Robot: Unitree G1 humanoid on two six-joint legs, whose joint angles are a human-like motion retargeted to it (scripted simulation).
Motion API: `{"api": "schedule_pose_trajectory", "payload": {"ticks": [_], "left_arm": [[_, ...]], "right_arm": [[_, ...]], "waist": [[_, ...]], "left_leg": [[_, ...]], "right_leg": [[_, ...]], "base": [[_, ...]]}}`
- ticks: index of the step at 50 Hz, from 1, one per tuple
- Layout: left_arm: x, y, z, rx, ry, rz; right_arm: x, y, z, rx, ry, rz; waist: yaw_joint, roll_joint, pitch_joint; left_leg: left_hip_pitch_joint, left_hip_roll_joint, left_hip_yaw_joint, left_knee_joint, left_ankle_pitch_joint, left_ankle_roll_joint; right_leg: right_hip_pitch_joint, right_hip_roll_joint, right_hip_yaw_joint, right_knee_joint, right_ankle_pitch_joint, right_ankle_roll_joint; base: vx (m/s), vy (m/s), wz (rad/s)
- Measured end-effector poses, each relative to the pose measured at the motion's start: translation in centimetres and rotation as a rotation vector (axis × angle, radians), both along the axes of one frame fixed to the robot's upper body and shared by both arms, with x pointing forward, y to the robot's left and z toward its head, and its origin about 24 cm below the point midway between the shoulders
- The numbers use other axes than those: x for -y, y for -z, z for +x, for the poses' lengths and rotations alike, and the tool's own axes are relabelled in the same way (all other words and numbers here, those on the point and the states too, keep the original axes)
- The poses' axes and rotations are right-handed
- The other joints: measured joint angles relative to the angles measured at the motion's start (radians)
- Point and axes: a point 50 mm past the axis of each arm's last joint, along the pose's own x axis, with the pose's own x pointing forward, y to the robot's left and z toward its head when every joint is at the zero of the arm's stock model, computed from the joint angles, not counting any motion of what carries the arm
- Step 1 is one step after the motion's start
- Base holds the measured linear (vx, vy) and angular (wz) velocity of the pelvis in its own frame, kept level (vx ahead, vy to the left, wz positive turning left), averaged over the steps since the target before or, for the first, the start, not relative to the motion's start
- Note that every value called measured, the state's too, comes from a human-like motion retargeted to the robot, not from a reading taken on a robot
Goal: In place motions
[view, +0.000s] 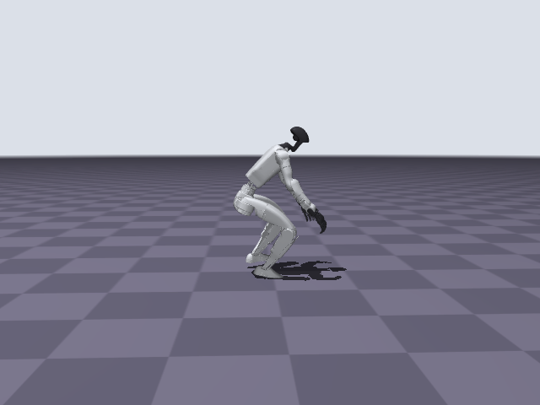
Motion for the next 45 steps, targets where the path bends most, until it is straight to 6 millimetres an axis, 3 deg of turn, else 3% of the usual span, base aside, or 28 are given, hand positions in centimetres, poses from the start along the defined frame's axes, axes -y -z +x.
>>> {"api": "schedule_pose_trajectory", "payload": {"ticks": [4, 7, 10, 12, 15, 19, 22, 25, 27, 29, 31, 35, 37, 40, 43, 45], "left_arm": [[-2.2, 4.9, -2.3, -0.162, -0.053, 0.111], [-3.3, 10.5, -5.3, -0.319, -0.117, 0.150], [-2.8, 17.3, -9.8, -0.483, -0.219, 0.088], [-1.7, 21.4, -13.3, -0.605, -0.255, 0.006], [1.3, 27.4, -20.4, -0.829, -0.286, -0.134], [3.9, 32.0, -31.6, -1.121, -0.427, -0.232], [6.3, 33.0, -40.3, -1.355, -0.571, -0.324], [9.1, 32.6, -47.2, -1.559, -0.644, -0.408], [10.2, 32.0, -50.2, -1.640, -0.682, -0.446], [10.5, 31.7, -51.4, -1.673, -0.700, -0.464], [10.3, 31.8, -51.3, -1.673, -0.694, -0.453], [8.2, 32.5, -47.2, -1.568, -0.620, -0.391], [7.0, 32.9, -43.8, -1.473, -0.560, -0.348], [5.6, 32.9, -36.5, -1.278, -0.480, -0.301], [4.8, 31.5, -28.5, -1.060, -0.399, -0.264], [3.2, 28.6, -21.6, -0.856, -0.330, -0.214]], "right_arm": [[2.9, 7.0, -2.7, -0.227, 0.107, -0.032], [5.2, 13.6, -6.8, -0.460, 0.231, -0.072], [6.8, 20.3, -13.2, -0.744, 0.367, -0.065], [7.1, 23.6, -17.8, -0.908, 0.440, -0.023], [7.5, 27.9, -26.9, -1.200, 0.583, 0.089], [6.9, 30.1, -38.9, -1.561, 0.702, 0.176], [6.5, 29.5, -46.6, -1.815, 0.742, 0.147], [6.2, 28.1, -52.1, -2.005, 0.778, 0.088], [6.1, 27.5, -54.0, -2.056, 0.805, 0.081], [5.9, 27.5, -54.1, -2.052, 0.836, 0.115], [5.9, 27.9, -53.1, -2.005, 0.863, 0.173], [6.3, 29.5, -47.6, -1.800, 0.846, 0.257], [6.6, 30.0, -44.0, -1.686, 0.817, 0.262], [6.8, 30.1, -36.6, -1.501, 0.713, 0.238], [6.7, 28.6, -28.3, -1.285, 0.570, 0.193], [5.7, 25.6, -20.3, -1.068, 0.417, 0.142]], "waist": [[0.005, 0.033, -0.053], [-0.008, 0.055, -0.074], [-0.035, 0.064, -0.104], [-0.055, 0.061, -0.122], [-0.072, 0.053, -0.152], [-0.078, 0.034, -0.202], [-0.104, 0.043, -0.274], [-0.126, 0.065, -0.357], [-0.119, 0.061, -0.391], [-0.110, 0.065, -0.416], [-0.115, 0.070, -0.403], [-0.148, 0.066, -0.337], [-0.160, 0.065, -0.322], [-0.151, 0.066, -0.306], [-0.109, 0.079, -0.291], [-0.091, 0.066, -0.248]], "left_leg": [[0.172, -0.002, 0.027, -0.242, 0.075, -0.081], [0.364, -0.027, 0.075, -0.464, 0.147, -0.133], [0.559, -0.086, 0.146, -0.731, 0.256, -0.173], [0.673, -0.140, 0.192, -0.908, 0.336, -0.193], [0.887, -0.230, 0.298, -1.225, 0.466, -0.215], [1.147, -0.336, 0.416, -1.557, 0.583, -0.216], [1.273, -0.391, 0.457, -1.725, 0.637, -0.216], [1.337, -0.429, 0.473, -1.826, 0.664, -0.205], [1.376, -0.439, 0.529, -1.856, 0.663, -0.219], [1.375, -0.437, 0.531, -1.856, 0.657, -0.219], [1.371, -0.436, 0.495, -1.838, 0.656, -0.205], [1.390, -0.436, 0.477, -1.797, 0.638, -0.187], [1.369, -0.432, 0.469, -1.760, 0.624, -0.181], [1.246, -0.397, 0.433, -1.625, 0.584, -0.171], [1.071, -0.333, 0.387, -1.450, 0.522, -0.175], [0.918, -0.265, 0.373, -1.253, 0.448, -0.167]], "right_leg": [[0.186, 0.048, 0.000, -0.261, 0.071, 0.072], [0.373, 0.073, 0.007, -0.488, 0.131, 0.118], [0.555, 0.075, 0.015, -0.750, 0.210, 0.157], [0.663, 0.063, 0.016, -0.916, 0.267, 0.177], [0.850, 0.032, -0.007, -1.184, 0.360, 0.201], [1.051, 0.005, -0.046, -1.402, 0.428, 0.231], [1.160, 0.000, -0.104, -1.517, 0.469, 0.250], [1.238, 0.023, -0.156, -1.635, 0.512, 0.256], [1.263, 0.019, -0.160, -1.638, 0.491, 0.283], [1.230, 0.005, -0.135, -1.604, 0.485, 0.280], [1.239, 0.002, -0.142, -1.597, 0.485, 0.276], [1.286, -0.009, -0.170, -1.589, 0.477, 0.272], [1.275, -0.024, -0.182, -1.564, 0.468, 0.266], [1.163, -0.063, -0.170, -1.446, 0.425, 0.252], [0.963, -0.064, -0.086, -1.247, 0.357, 0.239], [0.823, -0.069, -0.075, -1.107, 0.314, 0.233]], "base": [[0.10, 0.01, -0.03], [0.15, 0.02, 0.38], [0.12, 0.00, 0.69], [0.09, 0.00, 0.79], [0.16, 0.05, 0.78], [0.35, 0.08, 0.32], [0.47, 0.16, 0.22], [0.42, 0.16, 0.18], [0.32, 0.08, -0.20], [0.17, 0.05, -0.23], [0.04, 0.01, 0.11], [-0.07, 0.00, 0.25], [-0.09, 0.05, 0.38], [-0.27, 0.06, 0.12], [-0.49, 0.02, -0.43], [-0.56, -0.11, -0.81]]}}
